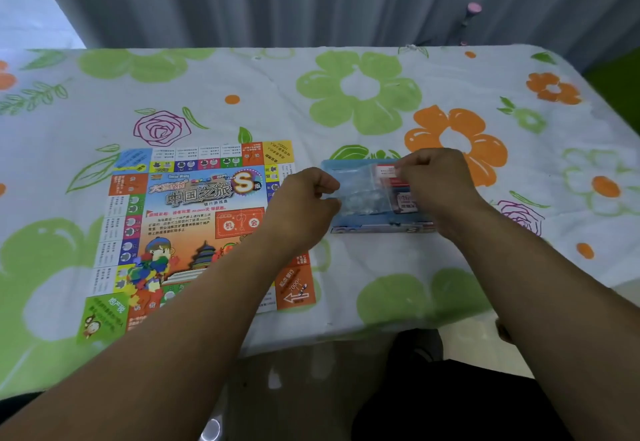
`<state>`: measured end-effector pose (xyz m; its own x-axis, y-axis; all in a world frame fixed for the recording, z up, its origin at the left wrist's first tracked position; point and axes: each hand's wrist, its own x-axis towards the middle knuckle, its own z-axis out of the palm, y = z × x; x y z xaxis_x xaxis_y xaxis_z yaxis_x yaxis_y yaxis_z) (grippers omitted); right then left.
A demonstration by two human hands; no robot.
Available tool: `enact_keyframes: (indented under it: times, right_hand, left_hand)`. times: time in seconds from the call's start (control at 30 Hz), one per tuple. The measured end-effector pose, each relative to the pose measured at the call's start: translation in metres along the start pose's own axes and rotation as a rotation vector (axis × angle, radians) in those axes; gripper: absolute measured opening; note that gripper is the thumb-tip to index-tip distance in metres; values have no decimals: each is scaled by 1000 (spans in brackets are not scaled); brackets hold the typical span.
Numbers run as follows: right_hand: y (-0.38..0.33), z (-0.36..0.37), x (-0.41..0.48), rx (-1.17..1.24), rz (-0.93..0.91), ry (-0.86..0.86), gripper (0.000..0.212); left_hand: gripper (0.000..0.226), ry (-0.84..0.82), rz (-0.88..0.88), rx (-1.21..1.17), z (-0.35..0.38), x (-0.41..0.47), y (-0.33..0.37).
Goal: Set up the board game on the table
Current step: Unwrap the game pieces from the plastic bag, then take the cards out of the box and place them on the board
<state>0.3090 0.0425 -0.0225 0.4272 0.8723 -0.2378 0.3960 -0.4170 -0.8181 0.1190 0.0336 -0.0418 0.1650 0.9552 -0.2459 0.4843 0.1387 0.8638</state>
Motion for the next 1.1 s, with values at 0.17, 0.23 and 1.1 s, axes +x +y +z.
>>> enact_keyframes:
  times: [0.17,0.23,1.1]
  right_hand:
    - [11,-23,12,-175,38,22,18]
    - [16,-31,14,-236,40,32,24]
    - [26,-26,3,-193,141,-200,14]
  left_hand:
    - [35,-47,219,317,11,-3,-7]
    - [39,-48,319,428,16,-4,-8]
    - [30,-127,371,497,62,4,4]
